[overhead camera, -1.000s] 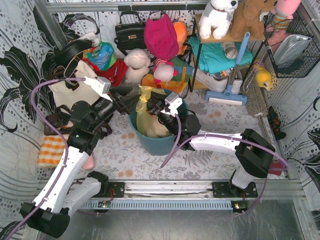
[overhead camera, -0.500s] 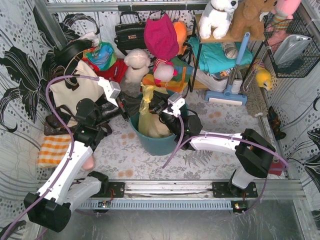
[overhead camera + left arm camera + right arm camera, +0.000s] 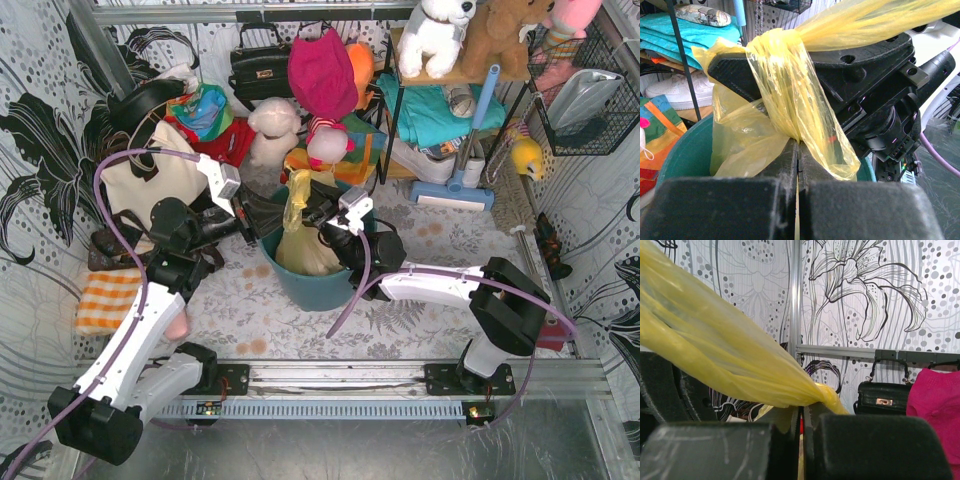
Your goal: Tie the trash bag
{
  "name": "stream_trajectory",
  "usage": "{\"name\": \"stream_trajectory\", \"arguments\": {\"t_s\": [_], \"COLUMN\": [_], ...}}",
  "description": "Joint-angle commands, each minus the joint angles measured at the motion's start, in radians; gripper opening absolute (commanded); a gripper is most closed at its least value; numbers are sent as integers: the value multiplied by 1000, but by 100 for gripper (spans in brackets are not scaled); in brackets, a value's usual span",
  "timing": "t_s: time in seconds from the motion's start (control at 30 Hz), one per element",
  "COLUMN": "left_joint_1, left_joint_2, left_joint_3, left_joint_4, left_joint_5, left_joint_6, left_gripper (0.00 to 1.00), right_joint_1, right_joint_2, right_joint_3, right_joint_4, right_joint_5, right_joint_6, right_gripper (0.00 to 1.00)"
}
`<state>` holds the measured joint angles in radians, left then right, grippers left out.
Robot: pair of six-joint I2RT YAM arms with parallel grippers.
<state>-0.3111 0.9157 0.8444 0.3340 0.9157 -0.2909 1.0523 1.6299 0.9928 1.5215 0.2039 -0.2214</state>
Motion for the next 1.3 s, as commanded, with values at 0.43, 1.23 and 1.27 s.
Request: {"name": "stream_trajectory", "arguments": {"t_s": [0.43, 1.23, 1.27], "left_joint_1": [-13, -32, -32], "left_joint_2": [-27, -68, -72], "left_joint_3": [42, 1, -2], "left_joint_4": [168, 109, 101], "left_joint_5": [28, 65, 61], "left_joint_6": [-39, -78, -73], "left_gripper": [0, 0, 0], "right_joint_1": [-1, -32, -32], "right_joint_2": [-179, 31, 33], "right_joint_3": [-21, 82, 84], "right_joint_4": [-694, -167, -146], "right_joint_5": [-101, -224, -220], "right_joint_6": [65, 147, 149], "right_gripper": [0, 0, 0]}}
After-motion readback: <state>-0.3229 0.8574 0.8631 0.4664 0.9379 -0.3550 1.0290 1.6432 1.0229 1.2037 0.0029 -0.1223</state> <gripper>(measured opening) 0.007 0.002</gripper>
